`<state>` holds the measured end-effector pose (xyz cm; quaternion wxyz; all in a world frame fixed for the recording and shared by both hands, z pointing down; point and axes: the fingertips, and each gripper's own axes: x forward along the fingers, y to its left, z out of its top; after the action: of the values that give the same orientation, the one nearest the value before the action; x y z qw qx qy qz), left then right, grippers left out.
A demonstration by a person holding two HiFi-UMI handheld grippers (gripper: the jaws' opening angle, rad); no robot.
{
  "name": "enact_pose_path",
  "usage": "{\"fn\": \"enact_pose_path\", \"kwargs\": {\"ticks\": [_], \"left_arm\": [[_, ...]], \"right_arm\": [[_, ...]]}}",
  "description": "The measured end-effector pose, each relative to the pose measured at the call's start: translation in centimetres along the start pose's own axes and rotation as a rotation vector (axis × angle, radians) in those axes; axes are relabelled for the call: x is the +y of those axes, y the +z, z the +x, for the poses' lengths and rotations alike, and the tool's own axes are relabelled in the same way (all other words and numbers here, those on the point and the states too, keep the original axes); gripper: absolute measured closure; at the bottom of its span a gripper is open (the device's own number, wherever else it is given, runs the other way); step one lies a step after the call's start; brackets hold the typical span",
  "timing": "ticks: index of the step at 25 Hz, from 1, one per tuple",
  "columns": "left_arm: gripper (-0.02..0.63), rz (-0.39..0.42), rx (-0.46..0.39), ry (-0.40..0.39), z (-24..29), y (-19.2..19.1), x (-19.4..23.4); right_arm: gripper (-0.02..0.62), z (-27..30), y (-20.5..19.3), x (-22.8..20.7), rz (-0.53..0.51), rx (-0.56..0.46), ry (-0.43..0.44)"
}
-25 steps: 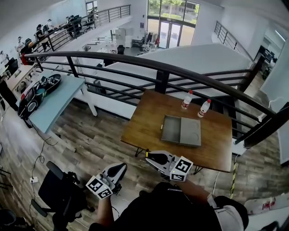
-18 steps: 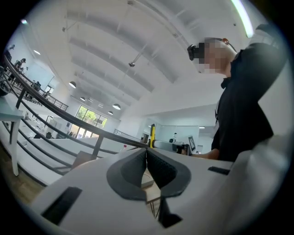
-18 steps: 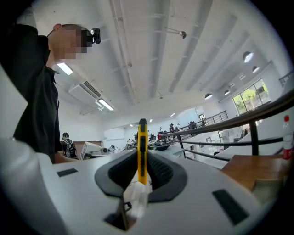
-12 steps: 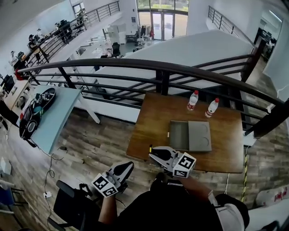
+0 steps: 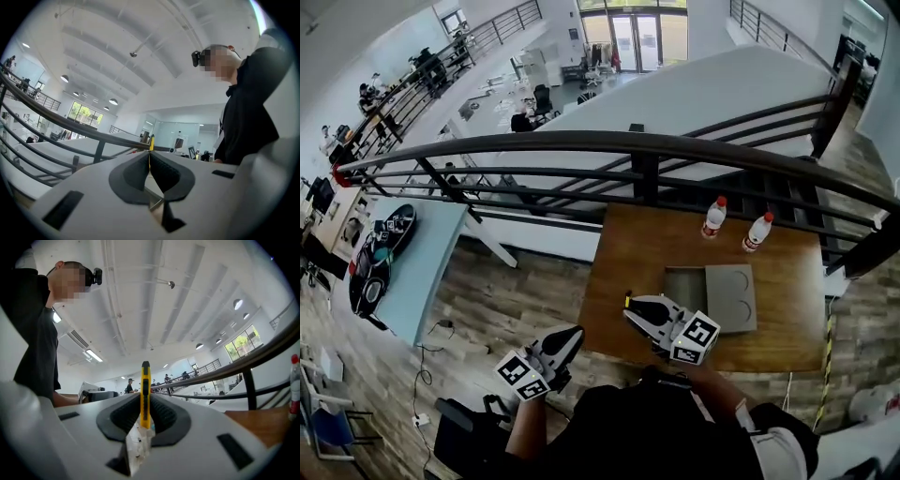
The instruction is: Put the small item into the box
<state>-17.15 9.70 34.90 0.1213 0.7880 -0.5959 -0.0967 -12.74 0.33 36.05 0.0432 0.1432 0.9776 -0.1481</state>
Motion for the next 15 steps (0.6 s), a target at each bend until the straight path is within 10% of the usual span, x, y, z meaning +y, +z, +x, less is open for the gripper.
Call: {"fn": "enact_pose_path", "kwargs": {"ticks": [15], "left_arm": [[0.589,-0.076,0.197,-0.4,14.1,-0.3,10.7]], "right_arm": [[0.529,-5.3,0.9,-13.0,0.021,-0.115,-0.548]]}}
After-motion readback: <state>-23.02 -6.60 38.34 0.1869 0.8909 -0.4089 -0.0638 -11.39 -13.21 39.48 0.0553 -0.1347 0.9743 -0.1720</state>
